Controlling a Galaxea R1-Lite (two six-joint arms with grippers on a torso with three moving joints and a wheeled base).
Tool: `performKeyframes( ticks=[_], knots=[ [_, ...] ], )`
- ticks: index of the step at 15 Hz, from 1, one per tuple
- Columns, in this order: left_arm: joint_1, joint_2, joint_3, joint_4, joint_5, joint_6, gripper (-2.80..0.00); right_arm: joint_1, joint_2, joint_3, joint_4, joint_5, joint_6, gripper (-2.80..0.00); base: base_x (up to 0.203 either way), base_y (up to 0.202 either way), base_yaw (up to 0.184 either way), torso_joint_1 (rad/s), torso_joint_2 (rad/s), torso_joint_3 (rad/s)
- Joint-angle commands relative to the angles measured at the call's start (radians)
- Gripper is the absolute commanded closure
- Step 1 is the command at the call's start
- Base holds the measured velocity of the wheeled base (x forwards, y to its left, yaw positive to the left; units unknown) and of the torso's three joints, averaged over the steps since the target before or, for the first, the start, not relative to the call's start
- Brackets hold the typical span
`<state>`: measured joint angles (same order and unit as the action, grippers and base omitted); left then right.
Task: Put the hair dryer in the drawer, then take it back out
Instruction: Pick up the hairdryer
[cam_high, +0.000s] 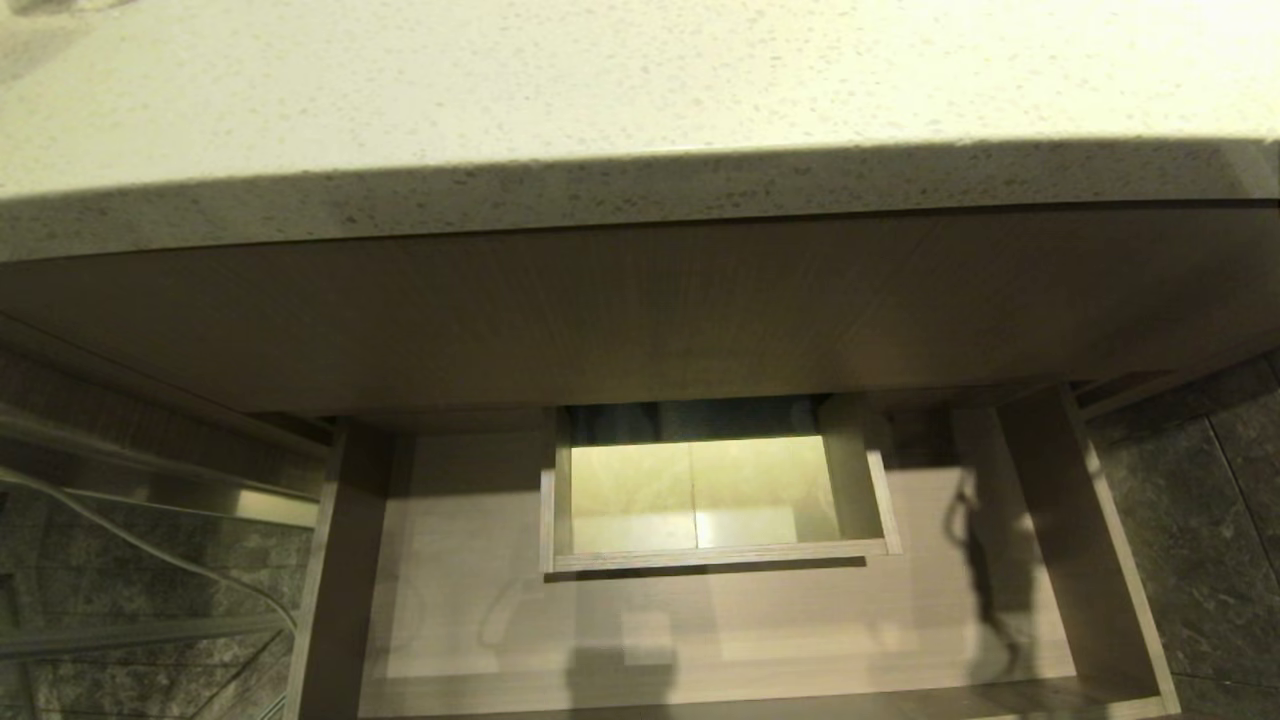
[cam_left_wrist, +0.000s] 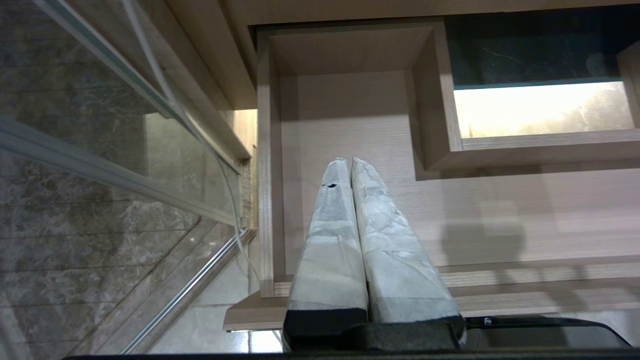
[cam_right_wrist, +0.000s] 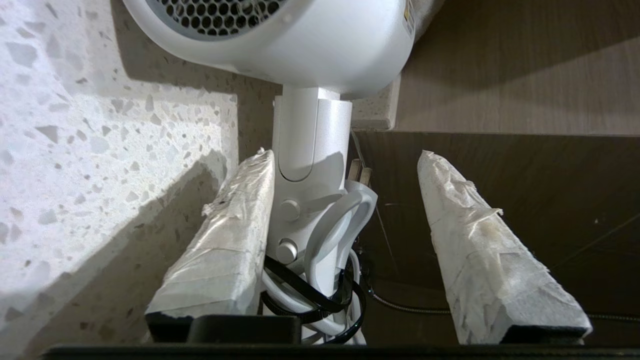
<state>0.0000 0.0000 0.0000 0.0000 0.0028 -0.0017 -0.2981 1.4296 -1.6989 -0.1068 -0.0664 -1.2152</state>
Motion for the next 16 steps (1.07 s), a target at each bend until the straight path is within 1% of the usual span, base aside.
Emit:
performKeyframes(
  ticks=[1,6,11,16],
  knots=[
    [0.000,0.000,0.000,0.000,0.000,0.001,0.00,0.000,0.011,-0.013,0.008,0.000,-0.012,-2.80,0.000,0.000,0.000,0.000,0.00,0.000],
    [0.000,0.000,0.000,0.000,0.000,0.002,0.00,-0.001,0.011,-0.020,0.052,0.000,-0.009,-2.80,0.000,0.000,0.000,0.000,0.00,0.000],
    [0.000,0.000,0.000,0.000,0.000,0.000,0.00,-0.003,0.040,-0.024,0.041,-0.002,-0.009,-2.80,0.000,0.000,0.000,0.000,0.00,0.000],
    [0.000,0.000,0.000,0.000,0.000,0.000,0.00,-0.003,0.125,-0.105,0.038,-0.004,-0.009,-2.80,0.000,0.000,0.000,0.000,0.00,0.000]
  ],
)
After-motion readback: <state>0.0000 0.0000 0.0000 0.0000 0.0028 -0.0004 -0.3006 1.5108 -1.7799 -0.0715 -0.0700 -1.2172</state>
